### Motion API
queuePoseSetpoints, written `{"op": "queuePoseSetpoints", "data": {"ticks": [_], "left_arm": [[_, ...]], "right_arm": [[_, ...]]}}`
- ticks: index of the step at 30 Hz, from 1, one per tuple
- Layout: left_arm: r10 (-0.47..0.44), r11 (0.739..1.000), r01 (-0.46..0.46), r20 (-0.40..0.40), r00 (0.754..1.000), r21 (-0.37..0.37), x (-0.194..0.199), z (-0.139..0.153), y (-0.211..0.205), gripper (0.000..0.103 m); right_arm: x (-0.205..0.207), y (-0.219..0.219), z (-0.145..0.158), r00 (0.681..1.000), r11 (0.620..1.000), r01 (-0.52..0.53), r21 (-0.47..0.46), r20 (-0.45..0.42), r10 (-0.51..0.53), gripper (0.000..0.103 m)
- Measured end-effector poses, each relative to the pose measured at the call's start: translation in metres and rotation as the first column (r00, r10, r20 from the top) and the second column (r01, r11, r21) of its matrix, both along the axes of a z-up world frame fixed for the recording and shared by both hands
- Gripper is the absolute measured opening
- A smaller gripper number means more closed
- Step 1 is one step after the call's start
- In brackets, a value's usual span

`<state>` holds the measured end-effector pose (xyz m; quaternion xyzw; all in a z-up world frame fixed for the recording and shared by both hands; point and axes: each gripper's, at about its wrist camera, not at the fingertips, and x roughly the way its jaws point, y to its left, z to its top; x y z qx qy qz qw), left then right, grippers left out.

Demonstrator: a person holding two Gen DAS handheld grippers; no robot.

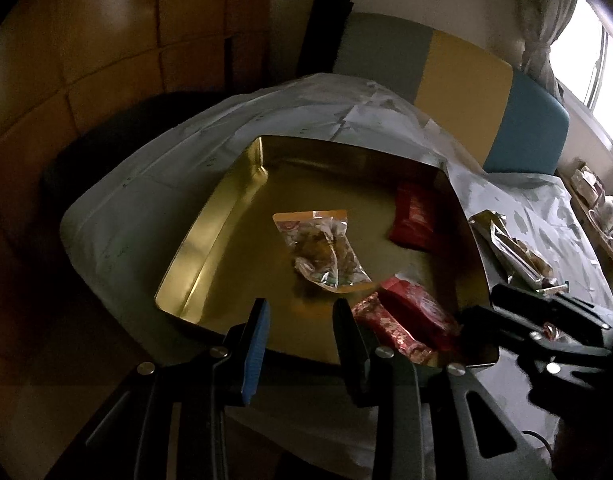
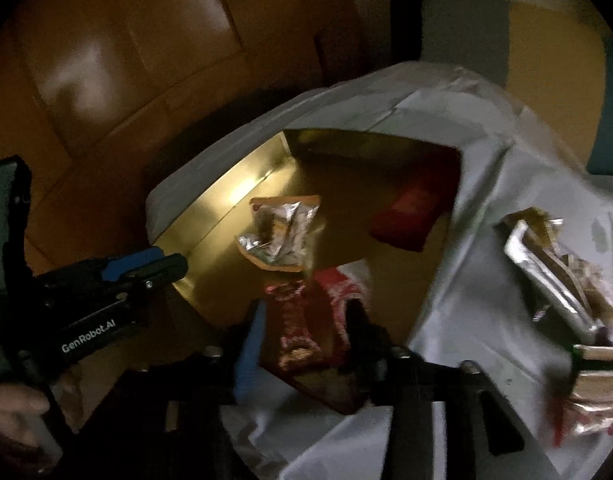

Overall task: Organize snacks
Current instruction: 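Carry the candy bar over the gold tray and open the right gripper, then reach the left gripper into the snack pile and grasp the white-brown stick packet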

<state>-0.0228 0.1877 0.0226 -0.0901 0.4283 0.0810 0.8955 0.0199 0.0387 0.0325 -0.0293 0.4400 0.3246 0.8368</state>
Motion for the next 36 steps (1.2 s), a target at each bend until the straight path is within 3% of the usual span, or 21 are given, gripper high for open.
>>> {"op": "queuePoseSetpoints", "data": {"ticks": [14,25,31,36], "left_arm": [[-0.057,0.998,0.058,-0.017,0.998,0.013,0.002,-0.002,-0.021,0.033],[-0.103,0.994,0.104,-0.026,0.994,0.026,0.005,-0.002,-0.037,0.033],[-0.164,0.986,0.165,-0.015,0.986,0.031,0.010,0.004,-0.054,0.033],[-0.223,0.974,0.223,-0.017,0.975,0.023,0.017,0.010,-0.074,0.033]], "right_arm": [[-0.002,-0.051,0.010,0.992,0.993,0.113,-0.028,0.052,-0.112,0.053],[0.001,-0.116,0.012,0.973,0.968,0.220,-0.119,0.102,-0.208,0.060],[0.013,-0.176,0.020,0.940,0.922,0.326,-0.210,0.172,-0.293,0.060],[0.026,-0.245,0.012,0.886,0.852,0.461,-0.250,0.183,-0.426,0.067]]}}
